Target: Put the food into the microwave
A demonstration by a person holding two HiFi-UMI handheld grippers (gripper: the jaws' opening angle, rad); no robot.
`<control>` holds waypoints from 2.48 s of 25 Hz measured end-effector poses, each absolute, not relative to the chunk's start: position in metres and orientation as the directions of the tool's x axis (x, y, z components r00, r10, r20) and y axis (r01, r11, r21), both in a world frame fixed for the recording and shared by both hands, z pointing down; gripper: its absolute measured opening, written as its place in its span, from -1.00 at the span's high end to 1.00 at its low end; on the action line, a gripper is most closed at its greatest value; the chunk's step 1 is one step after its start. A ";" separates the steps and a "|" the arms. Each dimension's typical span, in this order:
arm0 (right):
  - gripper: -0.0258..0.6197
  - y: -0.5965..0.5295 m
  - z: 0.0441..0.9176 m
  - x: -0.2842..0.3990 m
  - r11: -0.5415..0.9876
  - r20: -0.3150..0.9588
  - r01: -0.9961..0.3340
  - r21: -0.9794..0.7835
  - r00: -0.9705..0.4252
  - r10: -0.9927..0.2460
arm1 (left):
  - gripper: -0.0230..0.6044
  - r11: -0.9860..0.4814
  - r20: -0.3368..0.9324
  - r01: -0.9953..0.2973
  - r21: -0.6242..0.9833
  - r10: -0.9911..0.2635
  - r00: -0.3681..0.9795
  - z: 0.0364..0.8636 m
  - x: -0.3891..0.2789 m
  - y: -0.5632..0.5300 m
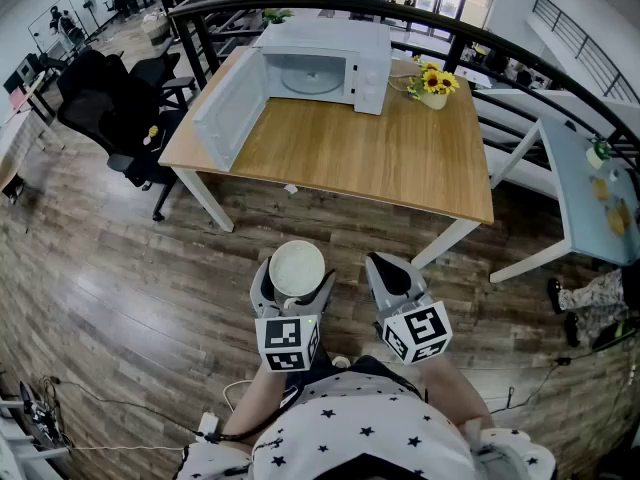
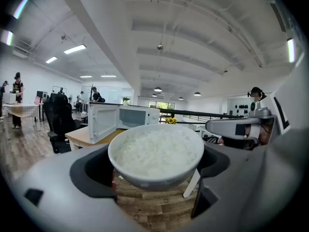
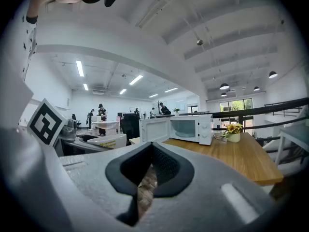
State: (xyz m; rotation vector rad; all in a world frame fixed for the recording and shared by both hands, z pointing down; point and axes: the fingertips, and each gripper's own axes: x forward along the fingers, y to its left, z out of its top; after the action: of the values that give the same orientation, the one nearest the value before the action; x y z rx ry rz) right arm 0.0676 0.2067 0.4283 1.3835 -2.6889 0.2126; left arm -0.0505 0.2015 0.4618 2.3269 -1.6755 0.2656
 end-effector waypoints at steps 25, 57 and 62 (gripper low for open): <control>0.91 0.261 0.416 0.095 0.602 0.081 -0.788 -0.130 -0.614 -0.785 | -0.62 -0.273 0.260 -0.961 0.055 -0.925 0.278 0.440 -0.025 0.255; 0.91 0.189 0.428 0.086 0.588 0.106 -0.799 -0.127 -0.601 -0.793 | -0.62 -0.275 0.257 -0.960 0.058 -0.925 0.281 0.447 -0.038 0.184; 0.91 0.153 0.428 0.078 0.585 0.105 -0.802 -0.118 -0.596 -0.796 | -0.62 -0.279 0.251 -0.958 0.057 -0.925 0.285 0.447 -0.046 0.149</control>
State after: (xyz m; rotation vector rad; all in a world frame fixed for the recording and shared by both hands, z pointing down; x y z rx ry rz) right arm 0.0782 0.1527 0.4283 1.3931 -2.7604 0.2379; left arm -0.0461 0.1494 0.4473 2.3526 -1.7514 0.2495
